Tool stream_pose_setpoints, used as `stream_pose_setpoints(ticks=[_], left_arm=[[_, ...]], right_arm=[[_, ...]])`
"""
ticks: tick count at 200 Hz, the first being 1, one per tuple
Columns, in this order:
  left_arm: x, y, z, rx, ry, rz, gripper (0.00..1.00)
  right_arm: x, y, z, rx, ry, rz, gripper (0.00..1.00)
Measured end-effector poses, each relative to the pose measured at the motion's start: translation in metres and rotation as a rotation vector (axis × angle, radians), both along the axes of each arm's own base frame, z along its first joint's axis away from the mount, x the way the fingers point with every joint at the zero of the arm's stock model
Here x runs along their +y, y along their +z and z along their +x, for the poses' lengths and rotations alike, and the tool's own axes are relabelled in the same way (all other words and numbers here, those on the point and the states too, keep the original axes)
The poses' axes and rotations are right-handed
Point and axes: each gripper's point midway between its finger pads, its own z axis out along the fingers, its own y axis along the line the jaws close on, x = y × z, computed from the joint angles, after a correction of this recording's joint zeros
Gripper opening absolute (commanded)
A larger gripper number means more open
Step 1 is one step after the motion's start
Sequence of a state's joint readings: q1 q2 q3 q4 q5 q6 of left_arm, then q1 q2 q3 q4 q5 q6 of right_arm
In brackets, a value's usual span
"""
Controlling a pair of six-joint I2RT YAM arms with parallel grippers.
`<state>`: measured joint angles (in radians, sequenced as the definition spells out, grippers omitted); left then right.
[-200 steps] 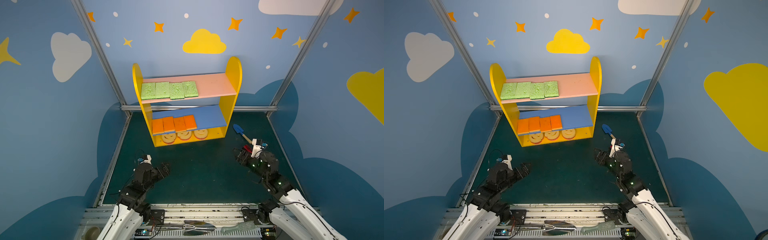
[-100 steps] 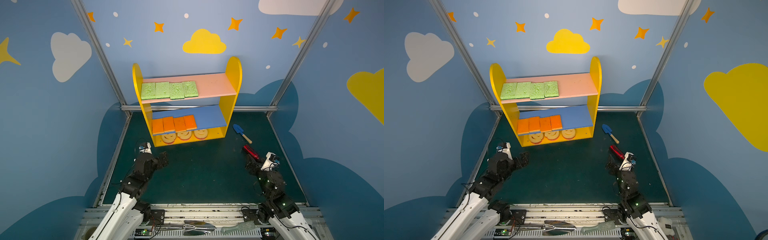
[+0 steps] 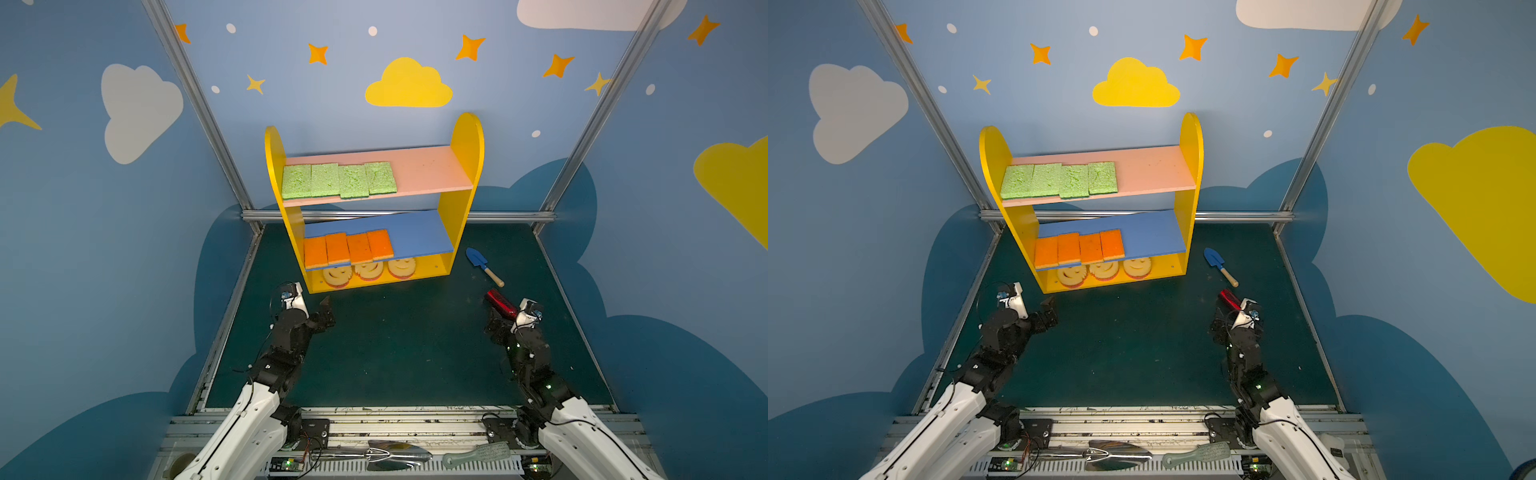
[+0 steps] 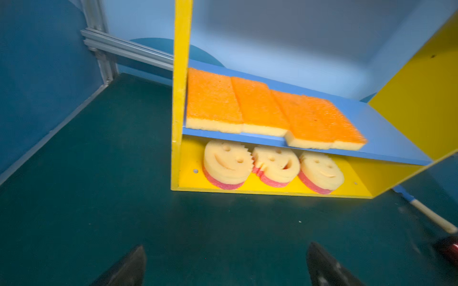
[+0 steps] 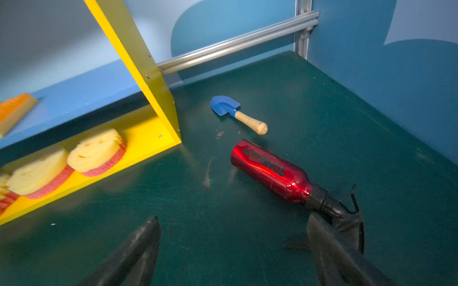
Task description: Place and organize the cleaning sponges onto the shelf
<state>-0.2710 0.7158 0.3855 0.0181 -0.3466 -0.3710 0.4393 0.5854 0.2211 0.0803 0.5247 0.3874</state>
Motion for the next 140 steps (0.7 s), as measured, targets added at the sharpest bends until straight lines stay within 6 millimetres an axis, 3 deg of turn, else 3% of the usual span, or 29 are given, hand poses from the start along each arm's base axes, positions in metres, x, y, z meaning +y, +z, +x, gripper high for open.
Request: stream_pose_setpoints(ticks=[37,56,76,106,140], left_arm=[[0.025,-0.018,0.032,0.073,0.077,0.040,1.00],[0.023,-0.019,0.054,0.093,0.060,0.059,1.00],[0.019,-0.020,0.071,0.090,0.033,0.092,1.00],[0.032,-0.015,0.070,0.041,0.062,0.149,1.00],[0.049,-0.015,0.066,0.027,0.091,0.251,1.00]], right_arm=[[-0.001,0.006,0.017,0.052,-0.039,-0.074,0.91],[-0.003,0.015,0.027,0.026,-0.059,-0.130,0.91],[-0.006,0.010,0.035,0.038,-0.068,-0.207,0.91],[-0.011,-0.006,0.046,0.097,-0.076,-0.296,0.91],[-0.015,-0.011,0.070,0.131,-0.110,-0.324,0.93]])
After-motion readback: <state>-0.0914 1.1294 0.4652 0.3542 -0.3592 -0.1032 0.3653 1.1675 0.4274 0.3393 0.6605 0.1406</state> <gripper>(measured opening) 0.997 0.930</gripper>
